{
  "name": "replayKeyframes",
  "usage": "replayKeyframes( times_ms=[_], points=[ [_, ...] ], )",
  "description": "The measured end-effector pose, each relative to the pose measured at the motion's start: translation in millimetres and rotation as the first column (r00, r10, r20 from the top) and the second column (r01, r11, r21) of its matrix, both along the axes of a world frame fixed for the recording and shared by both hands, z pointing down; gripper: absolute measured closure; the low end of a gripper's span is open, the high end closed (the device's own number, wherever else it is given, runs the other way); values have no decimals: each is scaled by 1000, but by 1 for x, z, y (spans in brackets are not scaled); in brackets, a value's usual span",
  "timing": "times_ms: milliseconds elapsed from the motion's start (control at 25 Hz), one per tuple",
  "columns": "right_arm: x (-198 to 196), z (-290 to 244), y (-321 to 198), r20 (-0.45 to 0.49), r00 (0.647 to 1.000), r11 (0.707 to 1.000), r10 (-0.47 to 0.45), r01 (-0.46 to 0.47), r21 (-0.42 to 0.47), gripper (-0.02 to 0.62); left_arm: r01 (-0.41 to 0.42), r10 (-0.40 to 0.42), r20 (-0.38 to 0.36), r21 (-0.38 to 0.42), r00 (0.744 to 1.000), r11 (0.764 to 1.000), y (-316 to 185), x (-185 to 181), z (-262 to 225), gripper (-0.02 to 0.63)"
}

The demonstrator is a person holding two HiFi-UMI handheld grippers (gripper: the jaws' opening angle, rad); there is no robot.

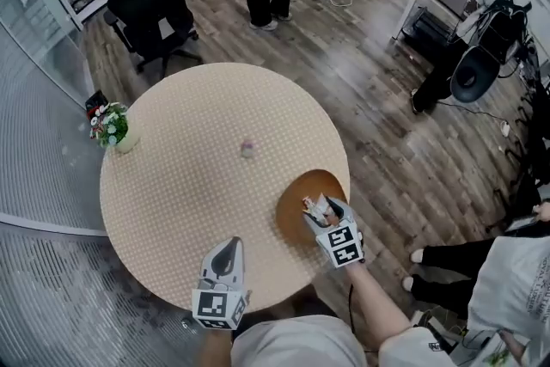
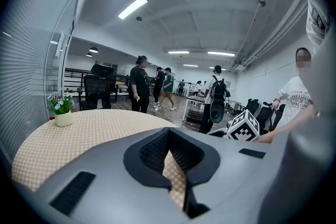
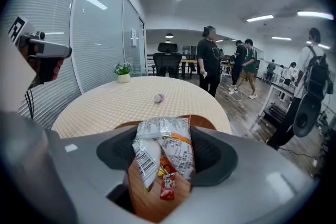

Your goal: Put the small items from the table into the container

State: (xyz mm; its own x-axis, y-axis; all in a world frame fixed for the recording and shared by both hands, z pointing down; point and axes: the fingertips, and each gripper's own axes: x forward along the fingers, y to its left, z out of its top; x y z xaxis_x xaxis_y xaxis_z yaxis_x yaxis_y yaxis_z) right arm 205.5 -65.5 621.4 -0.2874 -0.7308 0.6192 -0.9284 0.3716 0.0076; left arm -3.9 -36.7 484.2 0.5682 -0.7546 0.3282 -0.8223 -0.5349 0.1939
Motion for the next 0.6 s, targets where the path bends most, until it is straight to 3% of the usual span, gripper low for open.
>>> replayKeyframes(
  times_ms=[280,440,600],
  points=[
    [8,34,-5,5,1000,999,14,-13,-36,310,41,-41,25,-9,999,999,2,-1,3,603],
    [6,35,-7,15,1000,1000,0,0,-25,249,65,-65,27,-14,998,998,1,-5,4,603],
    [5,27,-8,31,999,1000,-12,12,3,230,83,-83,16,-4,996,997,2,-3,4,603]
  ],
)
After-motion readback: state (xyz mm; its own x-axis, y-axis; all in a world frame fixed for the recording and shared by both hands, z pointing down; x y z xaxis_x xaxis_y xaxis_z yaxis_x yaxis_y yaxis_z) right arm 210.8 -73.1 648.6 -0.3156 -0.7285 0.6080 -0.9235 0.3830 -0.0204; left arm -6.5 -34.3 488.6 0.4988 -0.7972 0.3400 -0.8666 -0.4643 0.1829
